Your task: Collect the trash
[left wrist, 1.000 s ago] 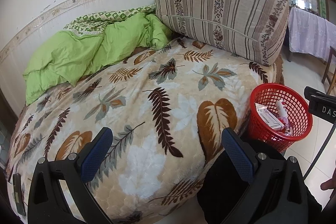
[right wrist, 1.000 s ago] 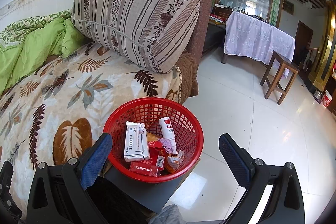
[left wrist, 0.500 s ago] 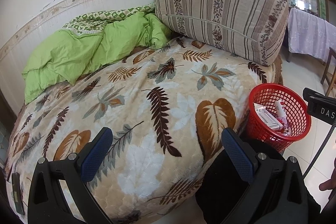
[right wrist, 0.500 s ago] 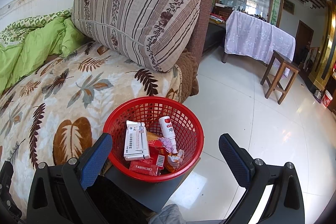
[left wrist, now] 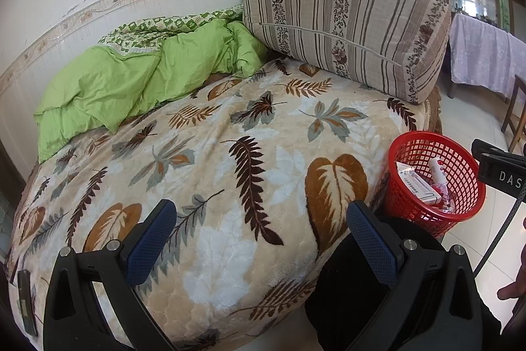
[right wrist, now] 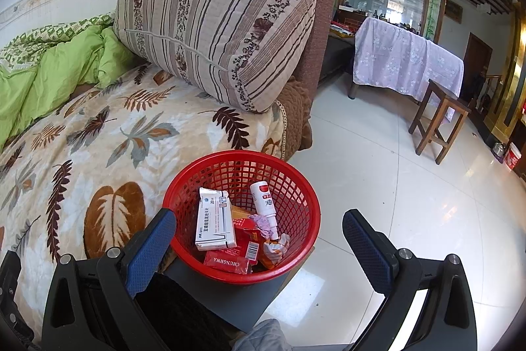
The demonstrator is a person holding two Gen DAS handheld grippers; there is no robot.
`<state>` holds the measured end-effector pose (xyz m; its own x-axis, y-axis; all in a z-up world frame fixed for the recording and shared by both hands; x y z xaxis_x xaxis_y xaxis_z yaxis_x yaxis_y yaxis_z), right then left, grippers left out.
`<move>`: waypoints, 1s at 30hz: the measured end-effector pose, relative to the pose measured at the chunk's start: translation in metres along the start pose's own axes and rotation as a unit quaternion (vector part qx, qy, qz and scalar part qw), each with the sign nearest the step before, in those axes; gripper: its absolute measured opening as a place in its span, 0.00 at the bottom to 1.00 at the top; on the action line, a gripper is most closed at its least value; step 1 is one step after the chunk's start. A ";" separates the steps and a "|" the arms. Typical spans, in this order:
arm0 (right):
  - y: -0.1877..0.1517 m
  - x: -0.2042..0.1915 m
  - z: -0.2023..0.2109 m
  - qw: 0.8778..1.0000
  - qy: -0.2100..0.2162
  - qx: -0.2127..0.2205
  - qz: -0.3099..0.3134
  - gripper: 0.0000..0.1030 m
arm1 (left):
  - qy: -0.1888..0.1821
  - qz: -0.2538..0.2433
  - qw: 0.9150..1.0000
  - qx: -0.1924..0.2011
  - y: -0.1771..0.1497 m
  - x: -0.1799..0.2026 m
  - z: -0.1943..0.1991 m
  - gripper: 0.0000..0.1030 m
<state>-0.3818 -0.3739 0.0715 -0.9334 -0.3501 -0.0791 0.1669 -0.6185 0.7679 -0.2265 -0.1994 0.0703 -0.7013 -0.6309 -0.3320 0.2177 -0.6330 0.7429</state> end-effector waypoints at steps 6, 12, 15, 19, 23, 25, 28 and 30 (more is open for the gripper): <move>-0.001 -0.008 -0.002 1.000 0.005 -0.002 0.008 0.99 | -0.003 0.004 1.000 -0.003 -0.001 -0.001 0.000 1.00; -0.001 -0.066 -0.005 0.995 0.050 -0.004 0.087 0.99 | 0.006 0.049 0.998 -0.031 -0.020 -0.032 -0.011 1.00; -0.007 -0.120 -0.004 0.986 0.096 0.002 0.138 0.99 | 0.026 0.093 0.993 -0.061 -0.040 -0.069 -0.025 1.00; -0.034 -0.206 -0.014 0.967 0.169 -0.018 0.192 0.99 | 0.079 0.164 0.977 -0.115 -0.079 -0.138 -0.047 1.00; -0.076 -0.292 -0.042 0.948 0.207 -0.057 0.235 0.99 | 0.124 0.224 0.953 -0.163 -0.122 -0.199 -0.070 1.00; -0.095 -0.328 -0.053 0.939 0.222 -0.070 0.254 0.99 | 0.136 0.255 0.938 -0.193 -0.145 -0.227 -0.089 1.00; -0.114 -0.373 -0.069 0.932 0.216 -0.067 0.283 0.99 | 0.141 0.299 0.921 -0.208 -0.166 -0.255 -0.108 1.00; -0.116 -0.392 -0.079 0.934 0.206 -0.056 0.286 0.99 | 0.152 0.304 0.916 -0.214 -0.170 -0.264 -0.119 1.00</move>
Point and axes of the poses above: each gripper's, at about its wrist camera, not at the fingertips, and z roughly against the way its jaws point, x to its right, y to its top, the point moved 6 cm from there along -z, roughly the way its jaws point, and after that the axes turned 12 degrees about -z, right-handed, at the moved point
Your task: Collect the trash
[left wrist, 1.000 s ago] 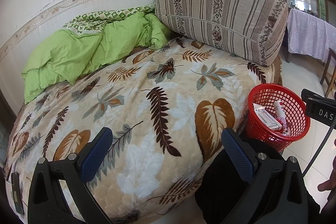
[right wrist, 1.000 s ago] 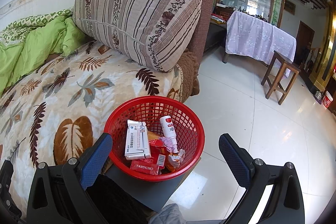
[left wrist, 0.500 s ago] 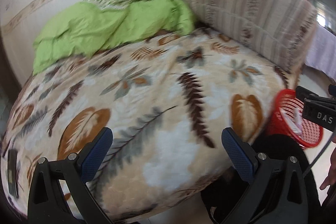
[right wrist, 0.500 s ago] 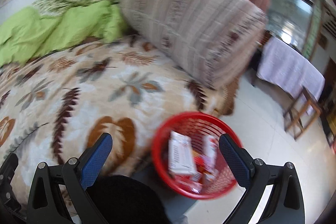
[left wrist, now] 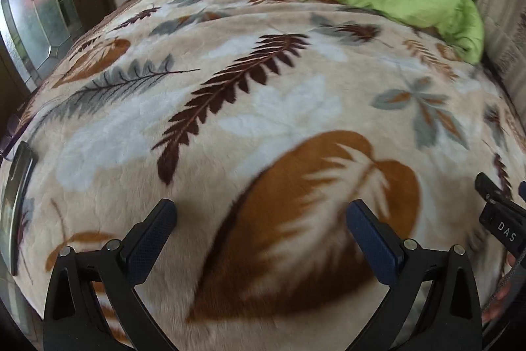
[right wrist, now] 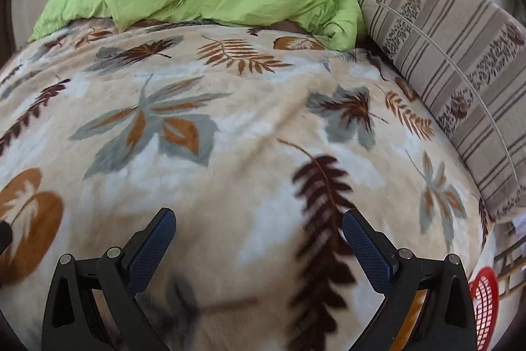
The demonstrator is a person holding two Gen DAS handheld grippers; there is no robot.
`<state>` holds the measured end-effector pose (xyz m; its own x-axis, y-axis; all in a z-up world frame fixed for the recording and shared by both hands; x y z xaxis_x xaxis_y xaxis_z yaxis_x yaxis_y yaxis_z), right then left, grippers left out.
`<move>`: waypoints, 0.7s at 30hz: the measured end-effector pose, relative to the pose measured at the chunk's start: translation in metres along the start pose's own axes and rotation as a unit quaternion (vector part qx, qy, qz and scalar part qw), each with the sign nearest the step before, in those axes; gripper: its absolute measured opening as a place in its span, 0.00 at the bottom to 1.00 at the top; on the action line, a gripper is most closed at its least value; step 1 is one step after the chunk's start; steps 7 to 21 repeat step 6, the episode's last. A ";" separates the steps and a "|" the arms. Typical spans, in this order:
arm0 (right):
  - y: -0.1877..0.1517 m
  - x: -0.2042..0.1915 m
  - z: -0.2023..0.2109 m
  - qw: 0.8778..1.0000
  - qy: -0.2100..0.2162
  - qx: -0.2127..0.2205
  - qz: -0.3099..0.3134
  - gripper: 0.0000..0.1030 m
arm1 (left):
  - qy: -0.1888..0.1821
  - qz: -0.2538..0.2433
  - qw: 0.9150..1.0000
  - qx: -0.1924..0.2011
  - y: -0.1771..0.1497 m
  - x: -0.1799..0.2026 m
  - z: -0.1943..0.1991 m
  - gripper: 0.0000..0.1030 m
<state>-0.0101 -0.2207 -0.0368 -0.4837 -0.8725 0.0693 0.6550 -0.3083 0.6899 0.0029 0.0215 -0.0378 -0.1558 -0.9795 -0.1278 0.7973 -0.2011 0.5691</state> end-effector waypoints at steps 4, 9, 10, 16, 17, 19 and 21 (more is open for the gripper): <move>0.008 0.001 -0.022 0.999 0.005 -0.018 -0.030 0.99 | 0.012 -0.017 0.999 0.027 0.016 0.009 -0.007 1.00; 0.005 0.006 -0.023 0.998 0.016 -0.023 -0.051 0.99 | 0.010 -0.020 0.999 0.026 0.023 0.011 -0.014 1.00; 0.005 0.006 -0.023 0.998 0.016 -0.023 -0.051 0.99 | 0.010 -0.020 0.999 0.026 0.023 0.011 -0.014 1.00; 0.005 0.006 -0.023 0.998 0.016 -0.023 -0.051 0.99 | 0.010 -0.020 0.999 0.026 0.023 0.011 -0.014 1.00; 0.005 0.006 -0.023 0.998 0.016 -0.023 -0.051 0.99 | 0.010 -0.020 0.999 0.026 0.023 0.011 -0.014 1.00; 0.005 0.006 -0.023 0.998 0.016 -0.023 -0.051 0.99 | 0.010 -0.020 0.999 0.026 0.023 0.011 -0.014 1.00; 0.005 0.006 -0.023 0.998 0.016 -0.023 -0.051 0.99 | 0.010 -0.020 0.999 0.026 0.023 0.011 -0.014 1.00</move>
Point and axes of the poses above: each gripper's, at about its wrist camera, not at the fingertips, and z roughly against the way its jaws point, x to its right, y to its top, the point moved 6 cm from there along -z, roughly the way its jaws point, and after that the axes turned 12 degrees about -z, right-handed, at the moved point
